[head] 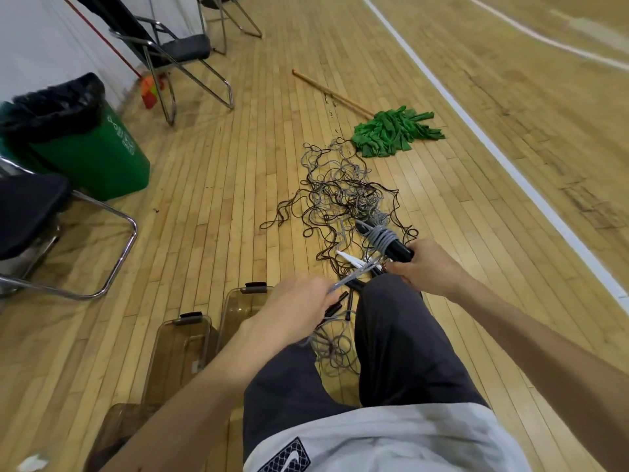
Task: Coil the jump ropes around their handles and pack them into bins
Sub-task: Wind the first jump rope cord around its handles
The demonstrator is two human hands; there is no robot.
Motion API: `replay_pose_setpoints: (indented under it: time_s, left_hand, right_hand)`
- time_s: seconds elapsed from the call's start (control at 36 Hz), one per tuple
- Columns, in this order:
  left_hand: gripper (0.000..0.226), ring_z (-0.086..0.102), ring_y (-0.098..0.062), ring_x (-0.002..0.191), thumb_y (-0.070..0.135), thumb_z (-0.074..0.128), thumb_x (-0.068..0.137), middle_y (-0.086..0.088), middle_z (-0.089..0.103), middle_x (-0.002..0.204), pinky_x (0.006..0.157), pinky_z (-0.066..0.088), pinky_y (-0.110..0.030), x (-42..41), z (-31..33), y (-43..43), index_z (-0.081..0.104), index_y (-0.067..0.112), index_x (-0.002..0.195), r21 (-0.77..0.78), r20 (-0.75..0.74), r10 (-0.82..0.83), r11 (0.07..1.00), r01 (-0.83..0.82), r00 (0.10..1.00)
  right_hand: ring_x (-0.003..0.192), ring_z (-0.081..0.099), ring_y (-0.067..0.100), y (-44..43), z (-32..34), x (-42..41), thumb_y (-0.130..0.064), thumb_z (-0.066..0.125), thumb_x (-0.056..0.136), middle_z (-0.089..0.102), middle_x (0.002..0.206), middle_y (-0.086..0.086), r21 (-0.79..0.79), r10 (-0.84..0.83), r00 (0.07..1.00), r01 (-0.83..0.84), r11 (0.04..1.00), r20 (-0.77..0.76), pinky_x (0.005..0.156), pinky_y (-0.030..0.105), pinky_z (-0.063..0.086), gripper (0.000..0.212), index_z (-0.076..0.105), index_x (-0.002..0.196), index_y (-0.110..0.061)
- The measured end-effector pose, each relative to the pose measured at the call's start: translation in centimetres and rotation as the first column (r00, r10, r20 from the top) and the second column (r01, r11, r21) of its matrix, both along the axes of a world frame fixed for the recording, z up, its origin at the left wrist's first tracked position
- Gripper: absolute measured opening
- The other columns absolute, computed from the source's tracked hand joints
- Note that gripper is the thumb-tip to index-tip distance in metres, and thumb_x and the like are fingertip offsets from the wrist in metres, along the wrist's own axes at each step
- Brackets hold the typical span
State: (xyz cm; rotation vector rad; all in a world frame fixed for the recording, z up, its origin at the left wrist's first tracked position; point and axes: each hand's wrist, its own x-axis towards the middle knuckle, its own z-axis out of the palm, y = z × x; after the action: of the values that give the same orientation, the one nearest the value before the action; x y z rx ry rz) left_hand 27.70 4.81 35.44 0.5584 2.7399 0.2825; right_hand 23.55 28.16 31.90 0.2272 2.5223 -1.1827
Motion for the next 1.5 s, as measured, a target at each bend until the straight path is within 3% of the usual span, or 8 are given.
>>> replay_pose_setpoints:
  time_s: [0.14, 0.42, 0.58, 0.72, 0.94, 1.06, 1.19, 1.5]
  left_hand:
    - [0.027, 0.049, -0.019, 0.071, 0.033, 0.034, 0.109, 0.003, 0.046, 0.08, 0.062, 0.04, -0.031, 0.1, 1.3, 0.9, 0.053, 0.016, 0.12, -0.165, -0.215, -0.148, 0.98, 0.113, 0.965]
    - [0.03, 0.059, -0.014, 0.075, 0.039, 0.038, 0.106, 0.004, 0.057, 0.085, 0.068, 0.052, -0.024, -1.1, 6.4, -0.1, 0.057, 0.016, 0.111, -0.304, -0.21, -0.426, 0.884, 0.355, 0.88]
    - [0.027, 0.054, -0.017, 0.051, 0.034, 0.062, 0.094, 0.003, 0.055, 0.062, 0.044, 0.035, -0.023, -2.3, 8.9, -0.5, 0.064, 0.009, 0.084, -0.199, -0.411, -0.593, 0.799, 0.567, 0.692]
    - [0.03, 0.048, -0.007, 0.068, 0.043, 0.058, 0.095, 0.005, 0.065, 0.079, 0.052, 0.021, -0.01, -3.6, 9.8, -0.2, 0.07, 0.016, 0.093, -0.108, -0.428, -0.57, 0.803, 0.586, 0.702]
    - [0.04, 0.048, 0.005, 0.073, 0.06, 0.057, 0.085, 0.023, 0.057, 0.076, 0.069, 0.033, -0.018, -5.2, 9.0, 0.3, 0.076, 0.026, 0.095, 0.025, -0.148, -0.439, 0.894, 0.447, 0.886]
    - [0.03, 0.062, -0.009, 0.069, 0.045, 0.073, 0.083, 0.004, 0.07, 0.071, 0.064, 0.048, -0.03, -5.8, 8.1, -0.7, 0.08, 0.017, 0.087, 0.247, 0.041, -0.329, 0.918, 0.309, 0.944]
    - [0.011, 0.052, -0.019, 0.054, 0.022, 0.074, 0.087, -0.002, 0.067, 0.065, 0.049, 0.042, -0.026, -5.9, 6.9, -1.8, 0.078, 0.012, 0.084, 0.487, 0.269, -0.259, 0.867, 0.101, 0.928]
    - [0.014, 0.047, -0.011, 0.051, 0.025, 0.071, 0.083, 0.001, 0.063, 0.062, 0.049, 0.04, -0.019, -4.6, 2.3, -2.7, 0.074, 0.011, 0.081, 0.678, 0.484, -0.217, 0.706, -0.207, 0.848]
  right_hand:
    - [0.056, 0.058, 0.018, -0.4, -0.9, -0.4, -0.026, 0.07, 0.093, 0.062, 0.069, 0.006, 0.026, 0.002, 0.999, -0.003, 1.0, 0.034, 0.052, 0.028, 0.043, 0.023, 0.061, 0.089, -0.005]
    - [0.042, 0.046, 0.013, -1.8, 1.3, 1.7, -0.021, 0.066, 0.094, 0.055, 0.058, 0.0, -0.049, 0.33, 0.853, -0.34, 0.939, 0.404, 0.039, 0.022, 0.033, 0.018, 0.063, 0.088, -0.006]
    - [0.042, 0.045, 0.013, -3.9, 3.4, 2.3, -0.021, 0.066, 0.095, 0.053, 0.058, 0.0, -0.048, 0.448, 0.784, -0.476, 0.878, 0.429, 0.038, 0.021, 0.03, 0.016, 0.061, 0.089, -0.007]
    - [0.043, 0.046, 0.014, -5.4, 5.2, 3.1, -0.022, 0.066, 0.095, 0.053, 0.058, 0.0, -0.043, 0.561, 0.71, -0.603, 0.796, 0.425, 0.044, 0.023, 0.035, 0.017, 0.062, 0.086, -0.008]
    - [0.05, 0.045, 0.02, -7.0, 6.2, 5.3, -0.02, 0.065, 0.094, 0.053, 0.066, 0.007, -0.114, 0.674, 0.636, -0.69, 0.714, 0.375, 0.052, 0.03, 0.041, 0.038, 0.058, 0.118, 0.008]
    - [0.052, 0.049, 0.021, -6.5, 7.3, 6.1, -0.023, 0.065, 0.096, 0.055, 0.063, 0.005, -0.12, 0.71, 0.637, -0.713, 0.691, 0.3, 0.052, 0.026, 0.043, 0.029, 0.059, 0.108, 0.003]
    - [0.045, 0.046, 0.018, -6.0, 8.2, 7.0, -0.031, 0.064, 0.097, 0.054, 0.056, 0.006, -0.147, 0.724, 0.654, -0.712, 0.687, 0.221, 0.051, 0.02, 0.039, 0.045, 0.057, 0.079, 0.009]
    - [0.041, 0.041, 0.016, -6.3, 8.7, 8.1, -0.038, 0.071, 0.093, 0.05, 0.049, 0.0, -0.259, 0.682, 0.718, -0.638, 0.725, 0.142, 0.046, 0.022, 0.034, 0.05, 0.055, 0.075, 0.006]
